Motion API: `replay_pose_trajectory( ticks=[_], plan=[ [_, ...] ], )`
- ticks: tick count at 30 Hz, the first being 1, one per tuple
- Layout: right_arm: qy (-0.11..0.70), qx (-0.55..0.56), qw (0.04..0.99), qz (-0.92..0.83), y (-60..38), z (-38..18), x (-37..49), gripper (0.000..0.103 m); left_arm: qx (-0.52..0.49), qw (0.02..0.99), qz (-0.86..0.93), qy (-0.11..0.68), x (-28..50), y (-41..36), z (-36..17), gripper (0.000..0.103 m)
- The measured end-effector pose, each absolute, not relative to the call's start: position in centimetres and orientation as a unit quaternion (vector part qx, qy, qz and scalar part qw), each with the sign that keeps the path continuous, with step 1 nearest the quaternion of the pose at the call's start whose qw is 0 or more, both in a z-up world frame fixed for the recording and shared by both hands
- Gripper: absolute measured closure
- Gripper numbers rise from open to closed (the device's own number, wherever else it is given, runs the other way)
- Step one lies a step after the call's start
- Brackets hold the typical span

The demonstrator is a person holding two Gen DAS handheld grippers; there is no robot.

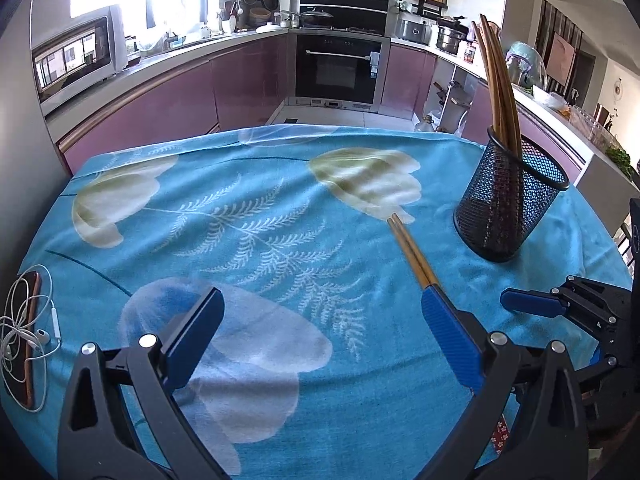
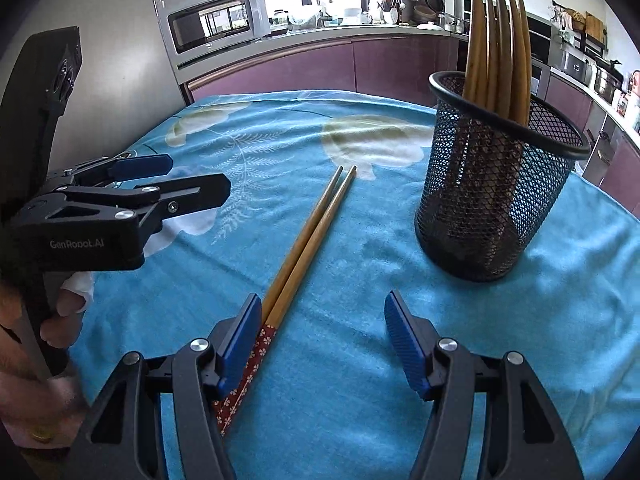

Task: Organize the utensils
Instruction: 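Withdraw both open grippers toward the last chopsticks on the cloth, then position both open grippers over the two chopsticks on the cloth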

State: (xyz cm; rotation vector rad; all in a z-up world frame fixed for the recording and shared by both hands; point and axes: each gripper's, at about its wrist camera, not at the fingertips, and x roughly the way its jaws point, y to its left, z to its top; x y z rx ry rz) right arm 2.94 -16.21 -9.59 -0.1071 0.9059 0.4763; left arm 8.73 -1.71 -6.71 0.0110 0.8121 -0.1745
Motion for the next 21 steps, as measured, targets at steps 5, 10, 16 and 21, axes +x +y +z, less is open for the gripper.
replay_pose_trajectory(
  ticks=[5,10,16,21],
  plan=[
    [0.435,-0.048,0.871,0.223,-16.8,-9.7,2.9,0.042,0.009,0.913,-0.09,0.397,8.8,-2.1,-6.9,0.006],
    [0.436,-0.046,0.871,0.223,-17.1,-9.6,2.9,0.043,0.014,0.912,-0.097,0.399,8.7,-2.6,-7.0,0.006],
    [0.439,-0.039,0.87,0.221,-17.6,-9.6,2.9,0.048,0.028,0.905,-0.112,0.41,8.8,-3.7,-7.5,0.007],
    [0.44,-0.031,0.869,0.224,-18.2,-9.6,3.0,0.05,0.037,0.895,-0.128,0.426,9.2,-4.8,-8.3,0.014]
  ],
)
